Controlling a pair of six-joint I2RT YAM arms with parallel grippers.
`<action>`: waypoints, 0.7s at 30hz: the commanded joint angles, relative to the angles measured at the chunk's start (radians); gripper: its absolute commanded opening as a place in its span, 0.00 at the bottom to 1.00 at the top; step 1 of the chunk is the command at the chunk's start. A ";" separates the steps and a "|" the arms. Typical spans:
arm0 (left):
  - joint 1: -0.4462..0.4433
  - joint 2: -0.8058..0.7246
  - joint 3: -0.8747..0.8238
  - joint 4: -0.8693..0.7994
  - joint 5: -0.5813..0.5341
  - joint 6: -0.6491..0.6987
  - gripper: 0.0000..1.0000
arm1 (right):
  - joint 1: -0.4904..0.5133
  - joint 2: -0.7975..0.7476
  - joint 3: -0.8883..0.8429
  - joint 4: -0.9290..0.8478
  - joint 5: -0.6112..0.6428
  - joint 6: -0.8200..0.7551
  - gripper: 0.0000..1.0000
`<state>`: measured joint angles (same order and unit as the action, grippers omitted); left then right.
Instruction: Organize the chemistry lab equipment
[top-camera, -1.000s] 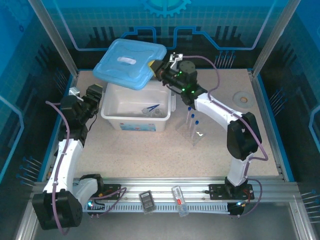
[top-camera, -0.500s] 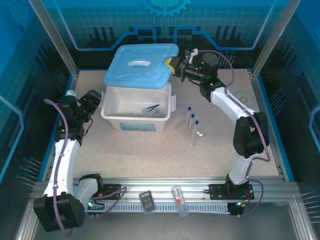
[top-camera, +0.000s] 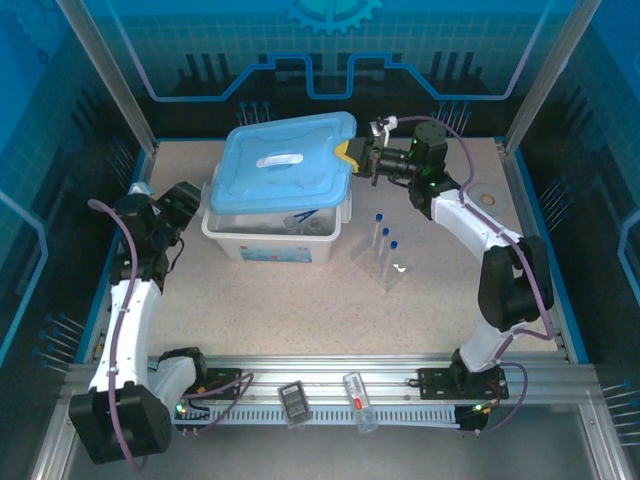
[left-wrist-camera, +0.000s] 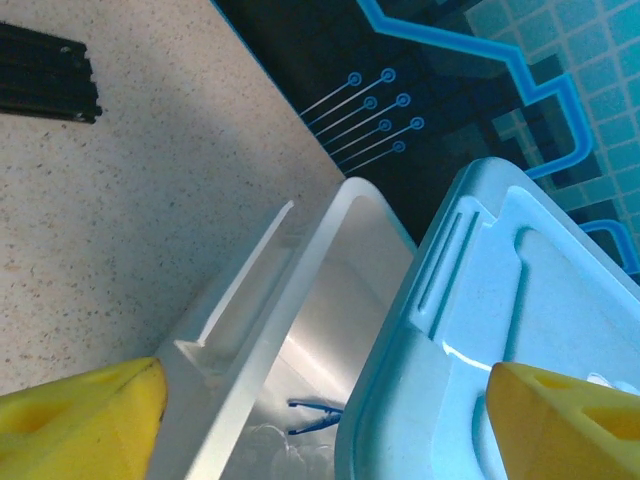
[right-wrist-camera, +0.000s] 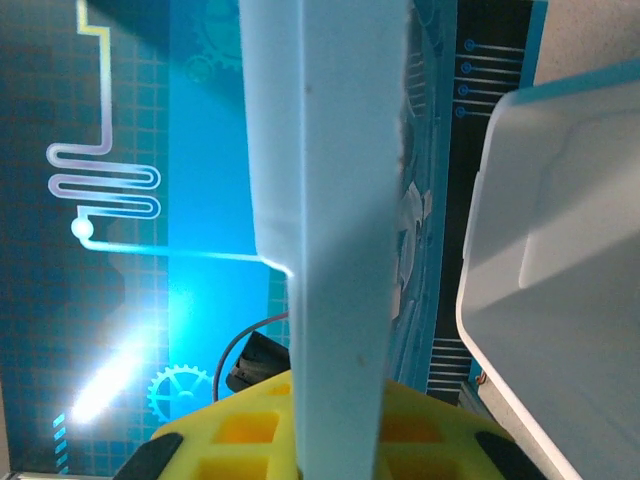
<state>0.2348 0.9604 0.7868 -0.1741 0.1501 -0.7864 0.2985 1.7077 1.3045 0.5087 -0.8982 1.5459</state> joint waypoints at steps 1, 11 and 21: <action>0.012 -0.002 -0.038 0.047 0.012 -0.014 0.84 | 0.028 -0.004 -0.014 0.119 -0.022 0.036 0.03; 0.011 0.005 -0.082 0.050 0.030 -0.002 0.83 | 0.079 0.054 -0.035 0.200 -0.006 0.086 0.03; 0.010 0.052 -0.116 0.083 0.054 -0.004 0.82 | 0.076 0.090 -0.054 0.218 0.001 0.089 0.03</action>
<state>0.2356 1.0042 0.6937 -0.1223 0.1791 -0.7864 0.3721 1.7878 1.2533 0.6518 -0.8978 1.6241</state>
